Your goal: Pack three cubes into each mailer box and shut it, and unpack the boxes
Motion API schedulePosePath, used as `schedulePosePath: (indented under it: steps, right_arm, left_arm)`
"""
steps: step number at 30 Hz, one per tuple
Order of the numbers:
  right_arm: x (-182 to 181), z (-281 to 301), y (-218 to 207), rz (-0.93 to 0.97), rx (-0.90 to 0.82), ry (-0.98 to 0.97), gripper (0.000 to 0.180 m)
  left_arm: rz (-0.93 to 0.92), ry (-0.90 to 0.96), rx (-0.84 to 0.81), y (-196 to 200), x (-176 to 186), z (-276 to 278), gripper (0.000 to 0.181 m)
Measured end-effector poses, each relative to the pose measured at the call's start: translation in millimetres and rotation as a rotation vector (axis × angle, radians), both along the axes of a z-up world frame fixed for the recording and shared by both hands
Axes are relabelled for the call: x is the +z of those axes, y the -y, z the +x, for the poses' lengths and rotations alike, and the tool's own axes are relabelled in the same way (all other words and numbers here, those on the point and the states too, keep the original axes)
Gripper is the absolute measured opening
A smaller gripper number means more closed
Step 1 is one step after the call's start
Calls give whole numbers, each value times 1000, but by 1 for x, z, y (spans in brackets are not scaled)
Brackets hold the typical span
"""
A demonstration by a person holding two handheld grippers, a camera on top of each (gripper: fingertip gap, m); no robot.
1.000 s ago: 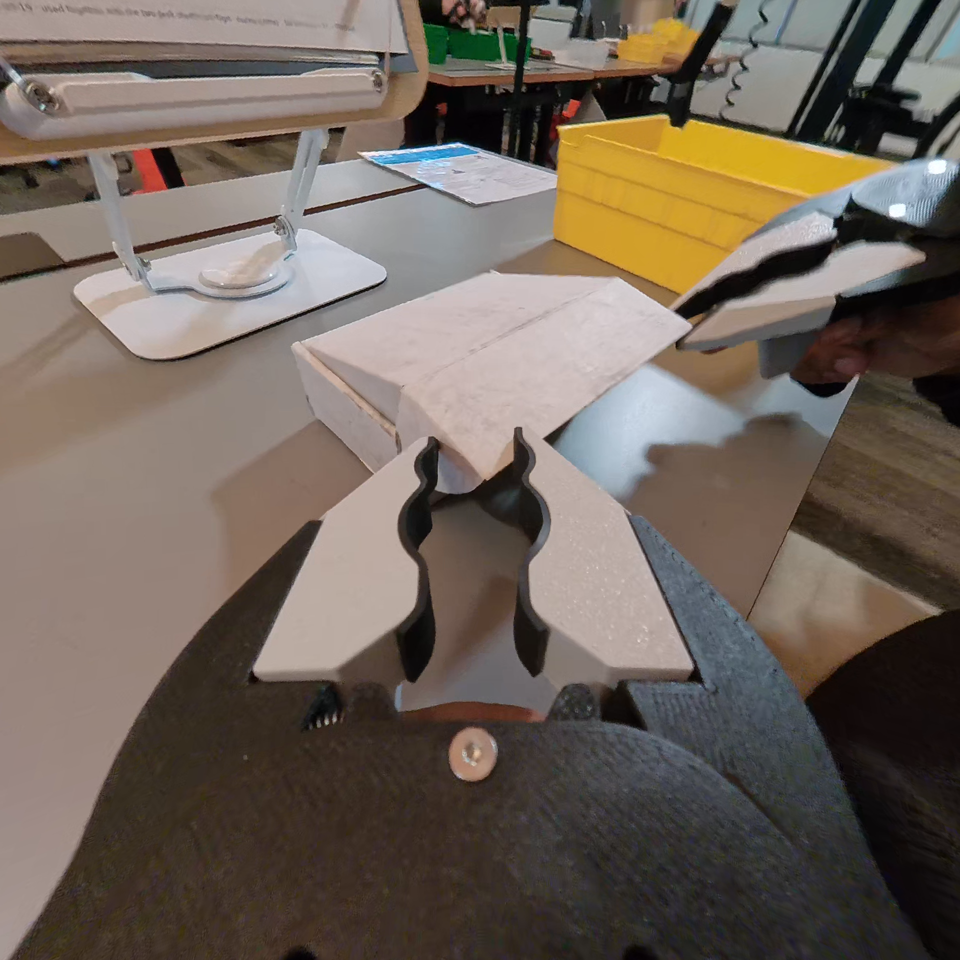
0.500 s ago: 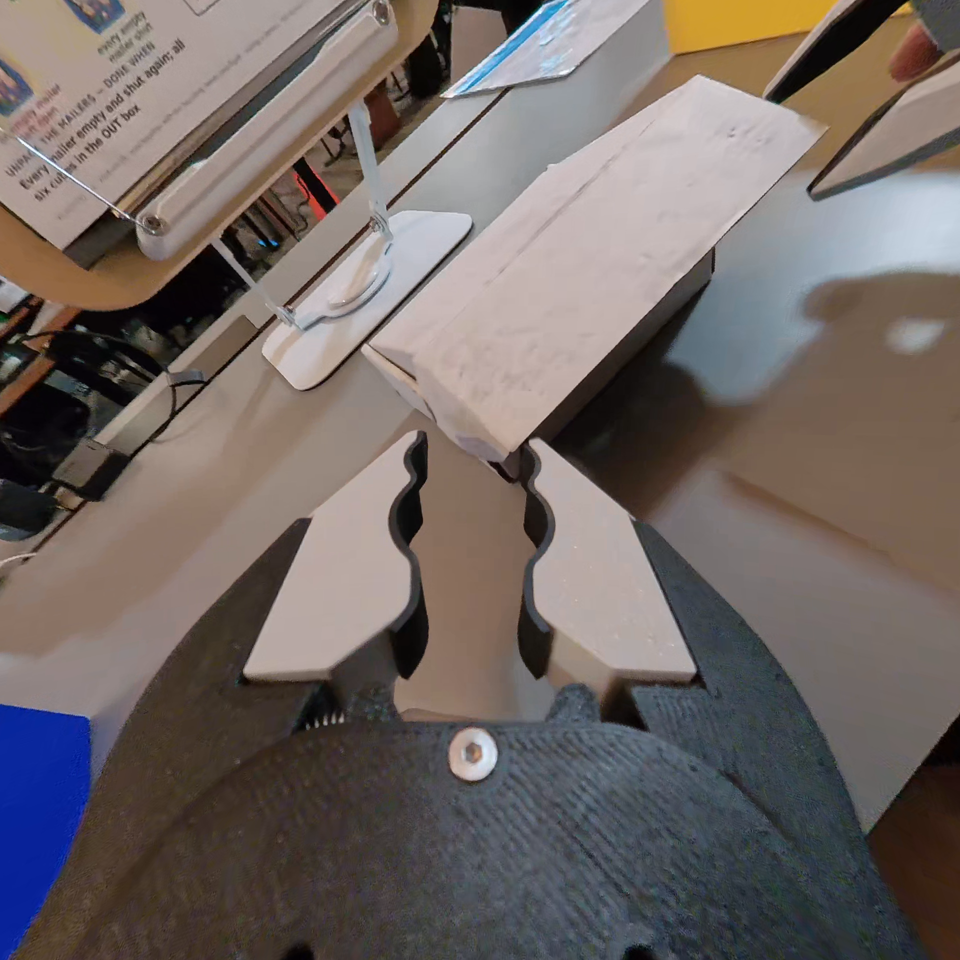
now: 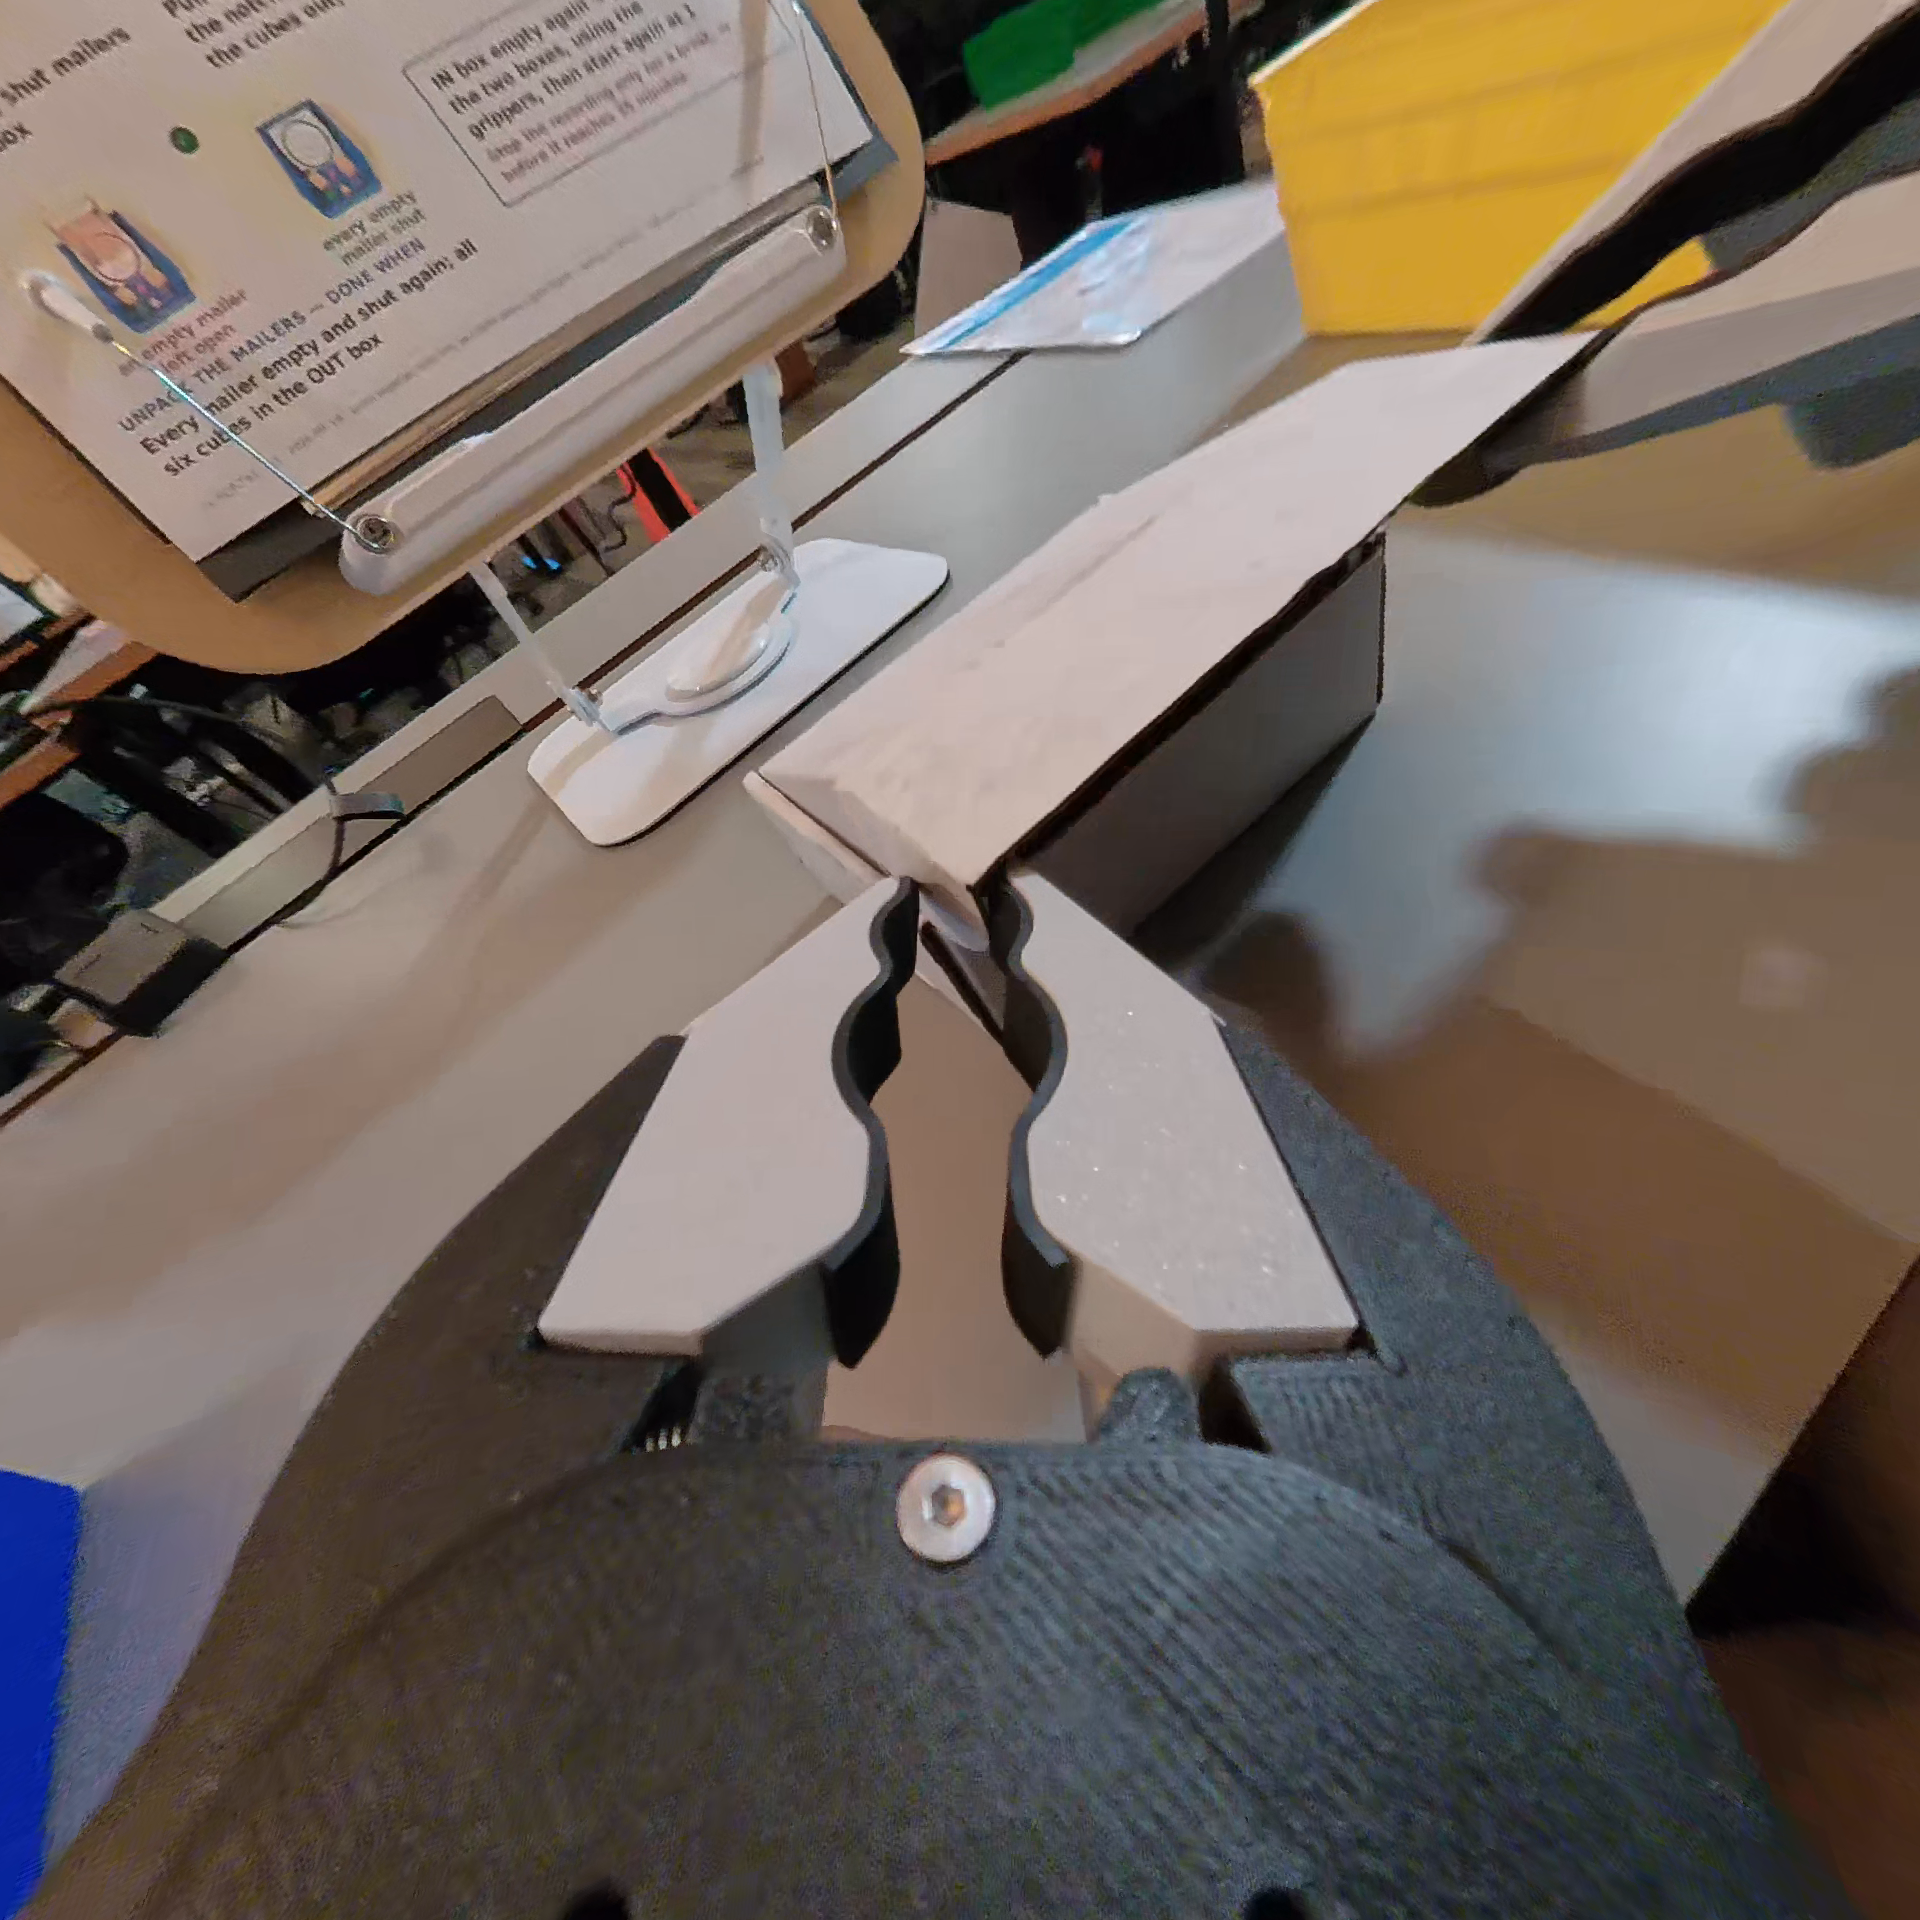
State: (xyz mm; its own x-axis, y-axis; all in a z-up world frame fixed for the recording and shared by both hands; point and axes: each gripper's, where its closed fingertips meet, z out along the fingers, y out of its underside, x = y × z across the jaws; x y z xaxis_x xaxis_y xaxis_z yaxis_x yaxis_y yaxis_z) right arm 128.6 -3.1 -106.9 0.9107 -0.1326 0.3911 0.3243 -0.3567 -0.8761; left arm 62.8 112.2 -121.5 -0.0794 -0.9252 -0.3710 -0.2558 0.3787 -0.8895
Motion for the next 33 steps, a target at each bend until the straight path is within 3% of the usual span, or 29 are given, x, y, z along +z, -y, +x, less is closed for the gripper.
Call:
schedulePosePath:
  steps: [13, 33]
  right_arm:
    - [0, -4, 4, -7, 29, -286, 15]
    - [-36, -3, 7, -135, 29, -288, 17]
  left_arm:
    - [-93, -30, -27, 7, 3, -3, 10]
    - [-10, -188, -38, 8, -30, -3, 12]
